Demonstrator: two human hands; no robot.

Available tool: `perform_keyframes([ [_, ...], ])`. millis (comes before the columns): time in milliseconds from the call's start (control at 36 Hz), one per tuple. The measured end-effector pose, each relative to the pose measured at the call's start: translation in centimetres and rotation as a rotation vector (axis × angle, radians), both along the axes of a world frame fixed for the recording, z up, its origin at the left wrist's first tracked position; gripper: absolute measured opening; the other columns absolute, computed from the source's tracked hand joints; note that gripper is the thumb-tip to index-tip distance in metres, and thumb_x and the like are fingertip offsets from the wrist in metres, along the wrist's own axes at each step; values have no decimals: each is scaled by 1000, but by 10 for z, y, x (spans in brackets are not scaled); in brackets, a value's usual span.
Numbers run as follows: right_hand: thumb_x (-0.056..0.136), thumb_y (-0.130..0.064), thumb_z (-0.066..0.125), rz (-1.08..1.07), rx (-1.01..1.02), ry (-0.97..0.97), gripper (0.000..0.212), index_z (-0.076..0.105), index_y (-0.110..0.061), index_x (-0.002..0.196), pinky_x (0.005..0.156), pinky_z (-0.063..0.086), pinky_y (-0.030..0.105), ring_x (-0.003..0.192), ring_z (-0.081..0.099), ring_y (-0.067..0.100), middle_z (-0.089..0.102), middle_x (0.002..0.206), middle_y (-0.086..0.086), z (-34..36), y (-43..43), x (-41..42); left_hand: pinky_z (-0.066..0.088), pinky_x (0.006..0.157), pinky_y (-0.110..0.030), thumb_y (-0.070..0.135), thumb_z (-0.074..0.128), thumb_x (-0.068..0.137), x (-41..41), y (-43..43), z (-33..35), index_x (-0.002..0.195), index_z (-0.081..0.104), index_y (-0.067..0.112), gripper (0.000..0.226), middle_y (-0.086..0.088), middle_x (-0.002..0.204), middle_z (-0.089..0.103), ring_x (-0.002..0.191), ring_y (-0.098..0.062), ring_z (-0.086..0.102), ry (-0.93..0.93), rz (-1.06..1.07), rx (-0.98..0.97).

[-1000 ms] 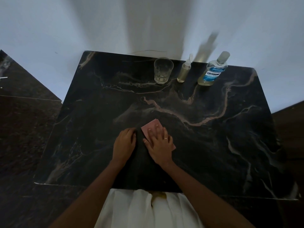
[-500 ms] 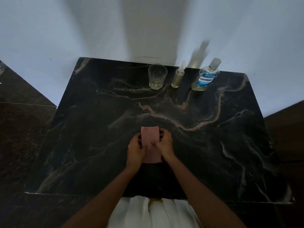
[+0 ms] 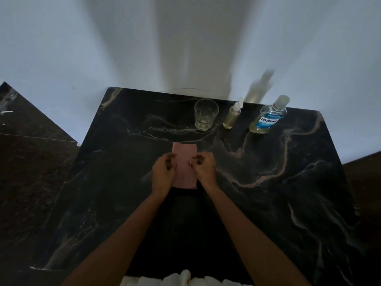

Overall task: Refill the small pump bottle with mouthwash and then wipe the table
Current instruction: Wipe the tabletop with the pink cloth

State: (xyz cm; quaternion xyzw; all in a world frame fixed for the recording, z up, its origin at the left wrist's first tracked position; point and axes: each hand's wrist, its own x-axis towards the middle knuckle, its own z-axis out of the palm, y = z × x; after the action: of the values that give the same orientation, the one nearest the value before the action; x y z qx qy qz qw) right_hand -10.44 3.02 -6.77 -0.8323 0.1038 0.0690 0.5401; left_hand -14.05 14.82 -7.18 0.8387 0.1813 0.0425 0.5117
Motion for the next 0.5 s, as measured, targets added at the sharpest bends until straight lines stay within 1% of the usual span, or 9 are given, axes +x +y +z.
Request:
perform_keyframes([
  [28,76,1,65,3,-1,-7,20,55,-15,79,76,40,18,90,53,15,51,107,10,1,4,7,46,78,-24,2,53,85,8,4,0,111,58,10,28,-8,112,59,93,-15,57,13,1,27],
  [83,77,3,63,24,-30,-16,15,60,-7,88,79,40,17,92,52,16,51,110,12,2,14,24,43,80,-22,3,53,85,25,11,2,110,60,8,26,-10,114,58,95,-15,55,27,7,62],
  [194,80,6,55,86,-82,-49,22,57,3,102,75,34,3,91,45,10,44,115,11,0,33,57,43,84,-22,1,55,84,61,27,2,113,59,5,29,-13,116,58,100,-19,57,28,7,87],
  [250,82,7,49,106,-86,-75,24,53,4,106,71,31,-5,89,42,5,41,110,5,-4,42,72,43,85,-22,-1,55,83,79,35,1,114,58,5,32,-13,117,58,102,-20,57,34,5,90],
  [306,86,4,43,87,-31,-66,23,48,3,109,68,33,-6,80,43,1,41,97,-8,-7,51,86,43,84,-21,-2,55,83,98,42,-1,115,58,4,33,-15,117,58,101,-20,57,29,2,104],
  [361,92,-3,36,48,61,-6,19,45,-1,110,67,39,2,76,46,4,41,86,-15,-10,60,100,42,82,-20,-4,54,82,116,48,-2,114,58,3,33,-16,117,57,99,-20,57,33,-8,132],
  [389,94,-7,34,37,76,4,17,44,-6,108,68,42,9,75,47,5,43,84,-14,-11,65,106,41,82,-20,-5,54,82,124,50,-3,114,58,2,33,-16,117,57,100,-22,57,34,-9,146],
  [444,93,-15,33,15,111,-6,14,43,-13,102,75,44,31,79,51,15,52,88,0,-11,73,117,40,83,-19,-5,53,82,139,54,-4,114,58,1,33,-17,116,58,102,-24,57,29,-9,169],
  [500,92,-20,32,25,80,-31,14,43,-15,99,78,45,41,83,52,24,54,94,11,-10,78,127,40,85,-20,-5,52,83,150,58,-8,115,57,1,33,-17,117,58,104,-24,57,33,-13,189],
])
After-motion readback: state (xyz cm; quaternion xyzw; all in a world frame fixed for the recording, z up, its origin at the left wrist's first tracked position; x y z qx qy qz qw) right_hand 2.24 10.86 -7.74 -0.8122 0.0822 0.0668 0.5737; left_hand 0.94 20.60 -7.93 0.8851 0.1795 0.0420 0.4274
